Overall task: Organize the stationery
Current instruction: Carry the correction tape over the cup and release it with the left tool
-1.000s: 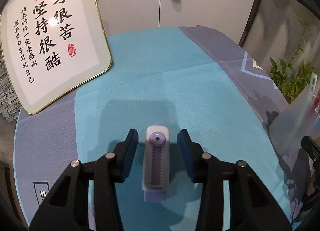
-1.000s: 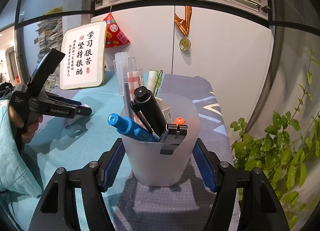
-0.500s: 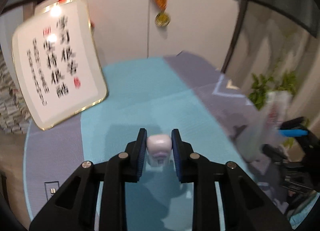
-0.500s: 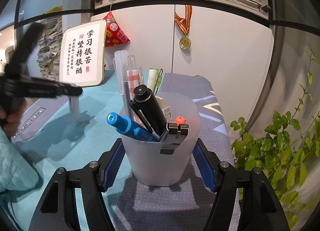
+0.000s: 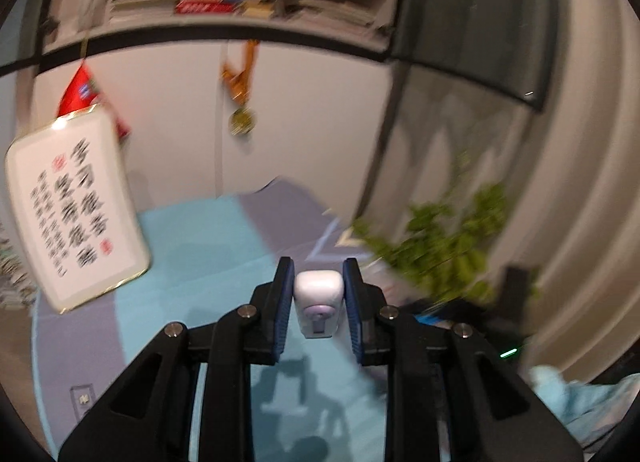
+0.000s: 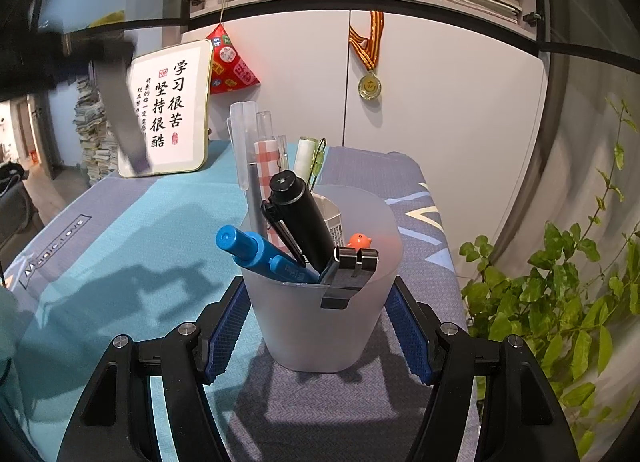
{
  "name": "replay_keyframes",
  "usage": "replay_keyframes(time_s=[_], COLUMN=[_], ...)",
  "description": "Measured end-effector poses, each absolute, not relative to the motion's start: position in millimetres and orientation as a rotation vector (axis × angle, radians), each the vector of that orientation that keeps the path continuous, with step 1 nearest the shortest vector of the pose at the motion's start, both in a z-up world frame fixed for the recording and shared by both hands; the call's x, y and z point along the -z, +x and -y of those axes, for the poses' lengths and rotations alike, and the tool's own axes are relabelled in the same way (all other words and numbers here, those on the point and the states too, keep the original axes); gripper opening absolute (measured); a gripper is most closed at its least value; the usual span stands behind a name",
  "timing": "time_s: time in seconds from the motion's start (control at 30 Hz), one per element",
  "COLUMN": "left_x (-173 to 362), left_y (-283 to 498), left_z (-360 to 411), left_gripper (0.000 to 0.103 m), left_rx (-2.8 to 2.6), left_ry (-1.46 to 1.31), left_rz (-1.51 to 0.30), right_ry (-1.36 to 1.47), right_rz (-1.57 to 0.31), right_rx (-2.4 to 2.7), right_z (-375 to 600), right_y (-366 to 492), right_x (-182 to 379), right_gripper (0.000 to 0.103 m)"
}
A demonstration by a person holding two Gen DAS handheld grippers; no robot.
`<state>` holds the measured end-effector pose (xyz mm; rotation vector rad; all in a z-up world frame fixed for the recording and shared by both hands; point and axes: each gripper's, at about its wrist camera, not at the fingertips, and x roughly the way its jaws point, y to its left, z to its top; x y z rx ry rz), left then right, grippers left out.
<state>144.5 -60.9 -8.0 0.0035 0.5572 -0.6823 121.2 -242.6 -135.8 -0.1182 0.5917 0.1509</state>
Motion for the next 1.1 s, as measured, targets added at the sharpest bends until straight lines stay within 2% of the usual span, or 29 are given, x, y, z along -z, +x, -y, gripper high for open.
replay_keyframes(time_s=[0.23, 0.6, 1.1], left_x=[-12, 6, 35], left_y=[139, 152, 171], left_z=[107, 152, 171], left_gripper=[0.023, 0.023, 0.023], left_rx=[0.780, 0.826, 0.800], left_ry=[0.037, 0.088, 0.102], left_rz=[-0.511, -0.607, -0.736], right_ry=[-0.116, -0.114, -0.110], right_rz=[-0.586, -0.589, -0.586], right_rx=[-0.152, -0.156, -0.159], right_z=[245, 246, 245], right_y=[121, 121, 120], right_x=[136, 134, 134], right_gripper=[0.070, 0.070, 0.070])
